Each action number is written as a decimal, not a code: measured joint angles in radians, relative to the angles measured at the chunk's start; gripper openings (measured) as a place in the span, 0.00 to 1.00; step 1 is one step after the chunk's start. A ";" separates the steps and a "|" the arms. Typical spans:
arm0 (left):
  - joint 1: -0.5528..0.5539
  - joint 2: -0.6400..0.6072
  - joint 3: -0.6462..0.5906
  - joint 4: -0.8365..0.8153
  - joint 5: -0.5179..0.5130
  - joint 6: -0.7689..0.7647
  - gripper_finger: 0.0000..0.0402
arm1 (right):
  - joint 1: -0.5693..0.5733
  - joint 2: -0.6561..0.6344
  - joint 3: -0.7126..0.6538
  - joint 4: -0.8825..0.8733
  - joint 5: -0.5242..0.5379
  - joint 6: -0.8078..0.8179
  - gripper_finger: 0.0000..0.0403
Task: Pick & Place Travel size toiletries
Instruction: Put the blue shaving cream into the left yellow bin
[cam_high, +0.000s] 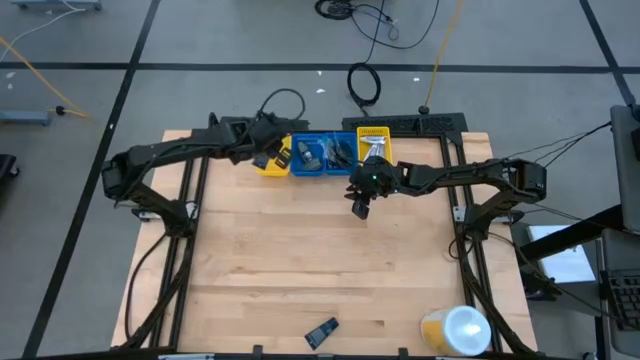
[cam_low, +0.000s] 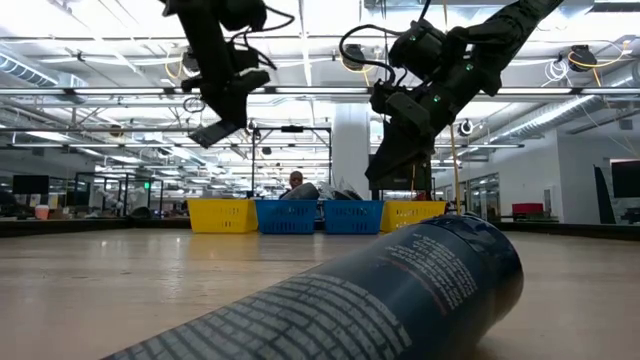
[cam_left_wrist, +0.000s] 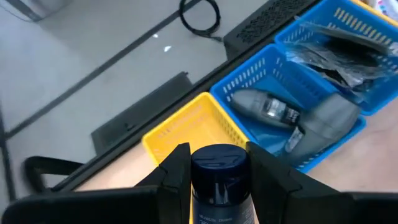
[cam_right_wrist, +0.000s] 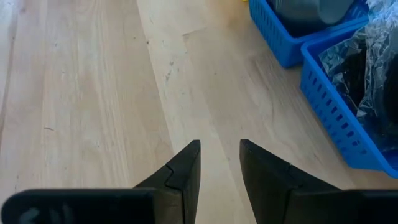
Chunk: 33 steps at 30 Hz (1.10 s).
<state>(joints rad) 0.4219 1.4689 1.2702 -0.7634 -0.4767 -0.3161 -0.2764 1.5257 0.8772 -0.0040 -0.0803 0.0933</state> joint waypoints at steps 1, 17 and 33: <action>0.011 0.000 -0.014 0.021 0.015 0.001 0.27 | 0.000 0.000 0.000 0.000 0.000 0.000 0.27; 0.162 0.001 -0.289 0.462 0.137 -0.054 0.27 | 0.000 0.000 0.000 0.034 0.000 0.000 0.27; 0.165 0.001 -0.378 0.586 0.052 -0.120 0.59 | 0.000 0.000 0.000 0.038 0.000 0.000 0.27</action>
<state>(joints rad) 0.5869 1.4696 0.8925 -0.1776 -0.4250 -0.4362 -0.2768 1.5257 0.8772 0.0341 -0.0803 0.0929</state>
